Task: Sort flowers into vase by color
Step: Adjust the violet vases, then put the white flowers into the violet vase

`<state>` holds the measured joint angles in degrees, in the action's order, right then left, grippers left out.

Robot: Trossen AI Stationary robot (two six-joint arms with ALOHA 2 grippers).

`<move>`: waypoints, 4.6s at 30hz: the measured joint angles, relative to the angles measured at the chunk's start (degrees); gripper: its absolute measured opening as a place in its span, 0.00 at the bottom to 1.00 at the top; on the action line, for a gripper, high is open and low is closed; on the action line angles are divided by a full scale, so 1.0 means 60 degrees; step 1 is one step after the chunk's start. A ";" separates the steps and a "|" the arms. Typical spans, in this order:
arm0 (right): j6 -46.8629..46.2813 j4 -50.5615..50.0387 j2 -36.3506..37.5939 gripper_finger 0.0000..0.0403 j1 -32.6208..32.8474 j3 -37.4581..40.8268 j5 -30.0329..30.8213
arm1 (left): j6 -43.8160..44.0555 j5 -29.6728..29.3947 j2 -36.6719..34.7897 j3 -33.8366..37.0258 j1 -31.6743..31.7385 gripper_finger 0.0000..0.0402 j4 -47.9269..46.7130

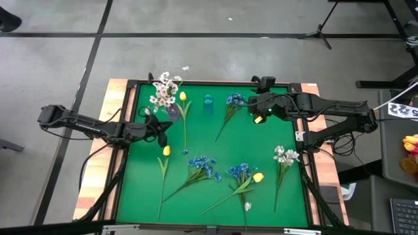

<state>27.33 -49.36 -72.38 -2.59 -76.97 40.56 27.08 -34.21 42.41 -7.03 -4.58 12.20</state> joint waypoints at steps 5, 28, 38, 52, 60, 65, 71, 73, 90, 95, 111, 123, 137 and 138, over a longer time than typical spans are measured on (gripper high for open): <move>0.0000 0.0002 0.0000 0.39 -0.0004 0.0000 0.0000 | -0.0296 0.0575 0.0857 0.0000 0.0000 0.00 0.1093; 0.0055 -0.0004 0.0000 0.39 -0.0011 0.0000 0.0003 | 0.0159 -0.0624 0.3422 0.0000 0.1262 0.00 0.2896; 0.0062 -0.0007 0.0000 0.39 -0.0011 0.0000 0.0000 | 0.0003 -0.0703 0.3658 -0.0007 0.1957 0.00 0.2847; 0.0066 -0.0031 0.0000 0.39 -0.0007 0.0000 -0.0002 | 0.0183 -0.0884 0.3654 -0.0011 0.2269 0.00 0.1989; 0.0066 -0.0099 0.0000 0.39 -0.0007 0.0000 -0.0004 | 0.0051 -0.1200 0.3625 -0.0009 0.2273 0.00 0.1765; 0.0066 -0.0102 0.0000 0.39 0.0000 0.0000 -0.0007 | 0.0499 -0.1625 0.3625 -0.0011 0.2273 0.00 0.1319; 0.0066 -0.0136 0.0000 0.39 0.0000 0.0000 -0.0221 | 0.1270 -0.1828 0.3625 -0.0010 0.2218 0.00 0.0729; 0.0055 -0.0237 0.0000 0.39 0.0000 0.0000 -0.0262 | 0.1446 -0.1830 0.3625 -0.0011 0.2095 0.00 0.0747; 0.0023 -0.0320 0.0000 0.39 -0.0004 0.0000 -0.0262 | -0.0106 -0.2316 0.2298 -0.0581 0.0678 0.00 0.1582; 0.0015 -0.0396 0.0000 0.39 -0.0004 0.0000 -0.0262 | -0.0865 -0.2337 0.1376 -0.0674 0.0678 0.00 0.1571; -0.0003 -0.0546 -0.0001 0.39 -0.0011 0.0000 -0.0264 | -0.2816 -0.2254 -0.0466 -0.0678 -0.2237 0.00 0.1590; -0.0007 -0.0539 -0.0002 0.39 -0.0009 0.0000 -0.0262 | -0.2054 -0.0797 0.0242 -0.0675 -0.4193 0.00 0.1704; -0.0856 -0.1416 -0.0004 0.39 0.0004 0.0000 -0.1624 | -0.1652 0.0767 0.4367 -0.1921 -0.3998 0.00 0.5077; -0.1271 -0.1836 -0.0004 0.39 0.0003 0.0000 -0.2060 | -0.1736 0.0762 0.4607 -0.2115 -0.3961 0.00 0.5080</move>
<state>19.70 -60.38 -72.40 -2.57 -76.97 28.20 16.67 -29.63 70.05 -19.71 -28.35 42.68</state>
